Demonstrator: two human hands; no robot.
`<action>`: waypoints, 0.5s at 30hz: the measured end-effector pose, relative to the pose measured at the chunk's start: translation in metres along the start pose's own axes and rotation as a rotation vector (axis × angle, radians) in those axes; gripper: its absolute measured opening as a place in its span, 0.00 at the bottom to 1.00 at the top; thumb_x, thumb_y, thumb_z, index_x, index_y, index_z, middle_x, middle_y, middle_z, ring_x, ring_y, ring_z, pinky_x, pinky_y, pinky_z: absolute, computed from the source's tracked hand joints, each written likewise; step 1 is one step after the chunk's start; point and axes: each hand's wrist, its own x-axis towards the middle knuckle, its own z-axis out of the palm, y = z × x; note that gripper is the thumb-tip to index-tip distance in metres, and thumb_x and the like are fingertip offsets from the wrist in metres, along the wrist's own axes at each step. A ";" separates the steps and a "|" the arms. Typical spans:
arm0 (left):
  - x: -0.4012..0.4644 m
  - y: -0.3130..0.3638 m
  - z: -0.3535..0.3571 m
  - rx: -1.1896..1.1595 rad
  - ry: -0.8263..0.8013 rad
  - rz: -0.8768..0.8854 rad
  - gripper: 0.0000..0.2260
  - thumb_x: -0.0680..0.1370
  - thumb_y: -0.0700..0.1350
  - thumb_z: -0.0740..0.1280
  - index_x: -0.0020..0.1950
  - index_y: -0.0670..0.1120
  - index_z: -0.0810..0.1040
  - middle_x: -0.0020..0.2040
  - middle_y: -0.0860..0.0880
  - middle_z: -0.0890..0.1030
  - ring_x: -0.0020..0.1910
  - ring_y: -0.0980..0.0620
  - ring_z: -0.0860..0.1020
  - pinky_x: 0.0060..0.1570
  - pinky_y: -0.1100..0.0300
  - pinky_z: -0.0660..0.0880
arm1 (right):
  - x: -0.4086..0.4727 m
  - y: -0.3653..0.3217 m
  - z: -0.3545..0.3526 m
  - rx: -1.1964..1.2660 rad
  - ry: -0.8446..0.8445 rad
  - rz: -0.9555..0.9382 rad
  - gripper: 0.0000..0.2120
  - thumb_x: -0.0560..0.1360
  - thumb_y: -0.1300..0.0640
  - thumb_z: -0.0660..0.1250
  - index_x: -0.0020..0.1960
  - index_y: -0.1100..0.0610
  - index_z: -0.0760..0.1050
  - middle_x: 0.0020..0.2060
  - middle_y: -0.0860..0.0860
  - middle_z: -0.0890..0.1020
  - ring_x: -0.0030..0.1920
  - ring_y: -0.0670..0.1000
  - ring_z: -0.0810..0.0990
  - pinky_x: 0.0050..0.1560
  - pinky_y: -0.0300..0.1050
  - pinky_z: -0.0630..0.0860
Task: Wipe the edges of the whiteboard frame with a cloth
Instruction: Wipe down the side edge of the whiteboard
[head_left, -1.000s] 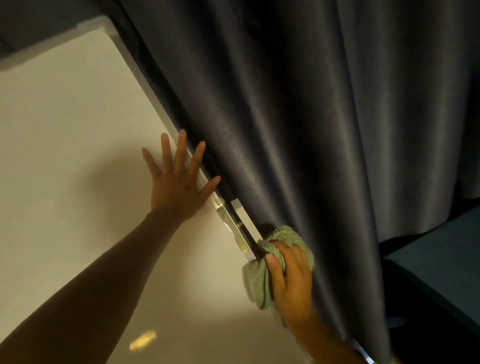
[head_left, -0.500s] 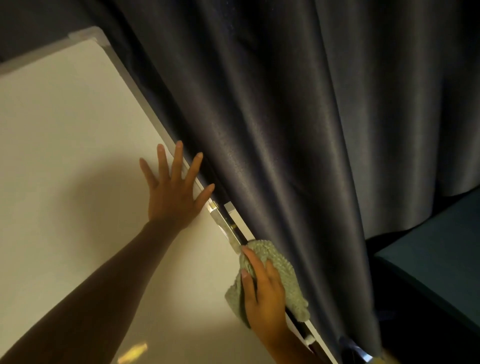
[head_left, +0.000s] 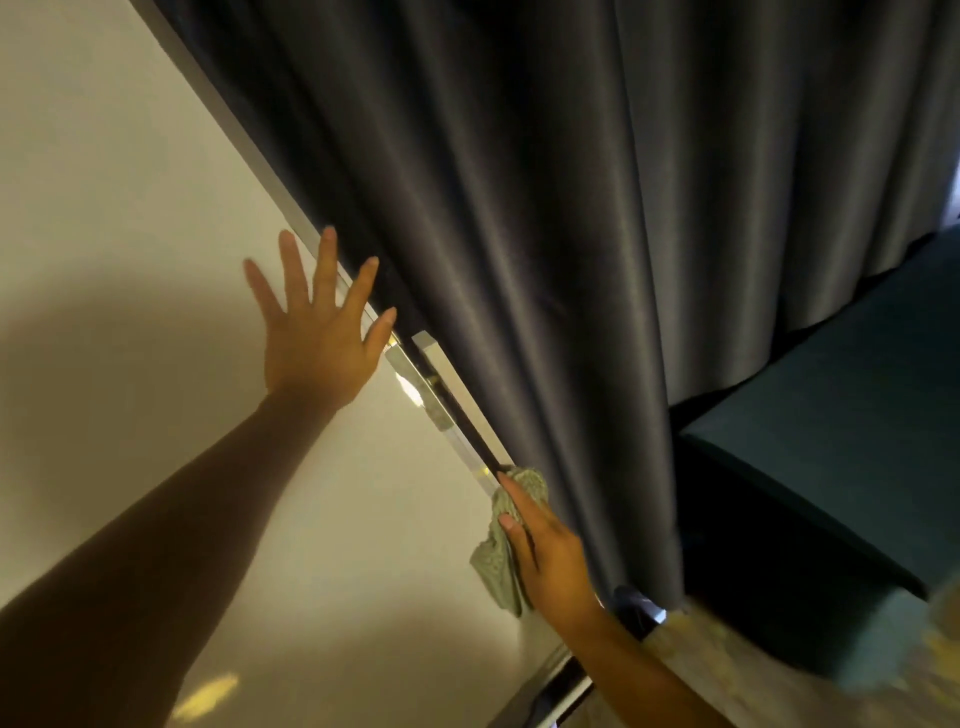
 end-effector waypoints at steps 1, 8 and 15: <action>-0.001 0.003 -0.001 0.009 -0.008 0.003 0.38 0.79 0.71 0.34 0.86 0.56 0.42 0.87 0.42 0.43 0.84 0.31 0.46 0.78 0.25 0.49 | -0.012 0.014 0.001 0.012 0.041 0.053 0.29 0.70 0.32 0.70 0.65 0.46 0.79 0.60 0.48 0.83 0.57 0.43 0.82 0.57 0.37 0.77; -0.017 0.006 -0.013 -0.050 0.001 0.011 0.38 0.80 0.72 0.39 0.86 0.55 0.42 0.87 0.42 0.43 0.85 0.32 0.46 0.78 0.26 0.51 | -0.062 0.032 -0.002 -0.017 0.131 0.195 0.25 0.79 0.32 0.55 0.71 0.40 0.70 0.63 0.42 0.80 0.63 0.44 0.78 0.67 0.42 0.72; -0.031 -0.002 -0.035 -0.236 -0.027 0.132 0.41 0.77 0.74 0.36 0.86 0.56 0.43 0.87 0.42 0.47 0.84 0.31 0.48 0.78 0.25 0.47 | -0.088 0.034 -0.009 0.056 0.149 0.358 0.21 0.76 0.30 0.57 0.55 0.43 0.77 0.48 0.45 0.83 0.50 0.47 0.83 0.57 0.48 0.78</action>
